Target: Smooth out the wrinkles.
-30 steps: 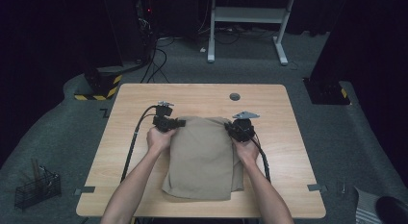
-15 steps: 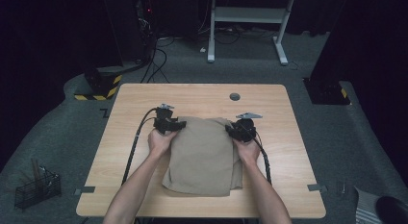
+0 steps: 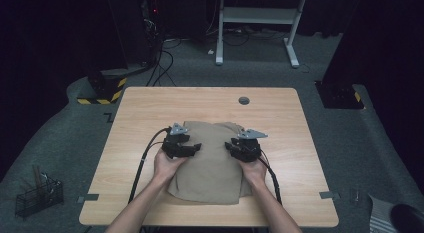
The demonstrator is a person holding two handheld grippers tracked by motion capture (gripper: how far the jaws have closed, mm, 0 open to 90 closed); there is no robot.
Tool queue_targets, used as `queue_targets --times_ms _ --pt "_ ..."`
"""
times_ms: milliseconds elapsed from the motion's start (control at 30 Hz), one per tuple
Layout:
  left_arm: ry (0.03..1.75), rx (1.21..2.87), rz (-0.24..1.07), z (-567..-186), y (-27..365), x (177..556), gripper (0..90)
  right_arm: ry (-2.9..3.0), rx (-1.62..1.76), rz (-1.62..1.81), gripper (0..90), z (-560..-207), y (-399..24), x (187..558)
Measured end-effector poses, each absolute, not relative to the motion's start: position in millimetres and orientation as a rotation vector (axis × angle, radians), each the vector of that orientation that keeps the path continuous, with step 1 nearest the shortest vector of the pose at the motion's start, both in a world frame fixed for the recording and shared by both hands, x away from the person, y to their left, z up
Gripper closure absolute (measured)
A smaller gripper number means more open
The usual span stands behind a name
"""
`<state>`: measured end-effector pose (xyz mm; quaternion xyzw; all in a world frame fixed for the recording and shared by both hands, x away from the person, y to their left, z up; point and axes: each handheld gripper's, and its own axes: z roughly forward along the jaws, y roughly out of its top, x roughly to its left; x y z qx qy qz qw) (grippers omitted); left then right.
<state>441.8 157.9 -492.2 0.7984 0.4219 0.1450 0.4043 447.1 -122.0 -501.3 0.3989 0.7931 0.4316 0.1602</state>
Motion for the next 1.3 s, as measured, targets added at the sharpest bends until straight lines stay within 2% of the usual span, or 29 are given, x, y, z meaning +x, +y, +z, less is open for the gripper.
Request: queue_targets --times_ms 67,167,300,600,700,967,1300 --pt "1.092 2.029 0.361 -505.4 163.5 444.5 36.2 2.26 1.167 1.182 62.3 -512.6 -129.1 449.9" --pt "1.141 1.959 0.297 -514.4 175.2 447.7 33.5 2.252 1.229 1.131 62.1 -521.9 -144.8 453.7" --pt "1.122 1.957 0.343 -505.4 173.1 440.8 33.0 2.233 1.221 1.09 61.2 -517.7 -153.6 452.0" --pt "1.031 1.946 0.366 -486.2 180.9 399.8 31.9 2.214 1.064 1.247 56.4 -488.2 -138.9 411.5" --pt "1.022 1.967 0.388 -493.2 183.6 386.7 31.8 2.244 1.031 1.24 55.1 -490.6 -134.2 400.1" --pt "1.05 1.97 0.332 -513.3 193.6 376.2 31.0 2.329 1.06 1.127 51.7 -512.9 -135.4 394.7" --pt "1.029 2.005 0.372 -511.5 199.8 355.9 30.9 2.319 1.059 1.151 49.0 -508.0 -141.7 378.9"
